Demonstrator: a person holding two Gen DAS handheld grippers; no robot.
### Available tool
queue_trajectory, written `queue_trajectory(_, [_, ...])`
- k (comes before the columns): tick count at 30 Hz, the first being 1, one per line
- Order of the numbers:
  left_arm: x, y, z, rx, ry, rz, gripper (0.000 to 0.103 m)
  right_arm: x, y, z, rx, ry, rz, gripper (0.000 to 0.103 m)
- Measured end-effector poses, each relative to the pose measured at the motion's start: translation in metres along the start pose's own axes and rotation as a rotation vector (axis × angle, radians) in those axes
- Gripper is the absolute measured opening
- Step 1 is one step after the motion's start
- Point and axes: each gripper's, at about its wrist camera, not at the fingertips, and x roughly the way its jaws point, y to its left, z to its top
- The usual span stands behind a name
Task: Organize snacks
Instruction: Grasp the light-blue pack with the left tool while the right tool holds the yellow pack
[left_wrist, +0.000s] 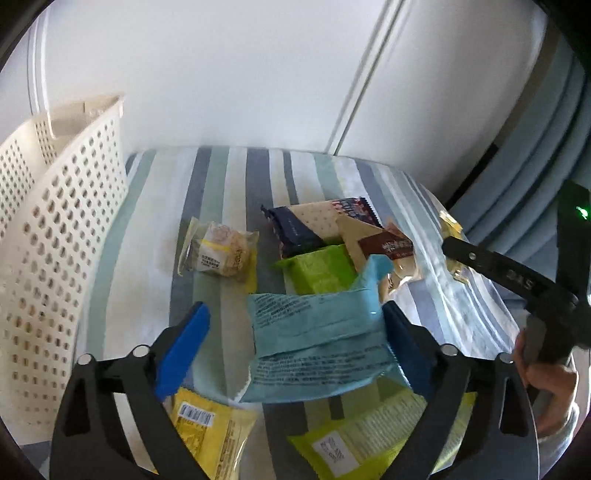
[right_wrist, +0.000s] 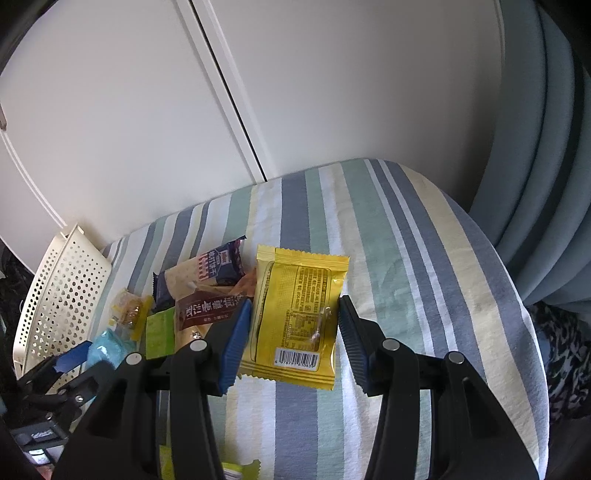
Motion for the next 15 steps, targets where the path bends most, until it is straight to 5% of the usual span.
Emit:
queue_trajectory(9, [0.026,-0.01,0.029,-0.016,-0.01,0.104,0.097,-0.002,-0.002,0.003,0.012,-0.005,0.018,0.048])
queue_trajectory(15, [0.016,-0.003,0.029,-0.03,-0.026,0.039,0.097,-0.002,-0.003,0.004,0.015,-0.008,0.026,0.048])
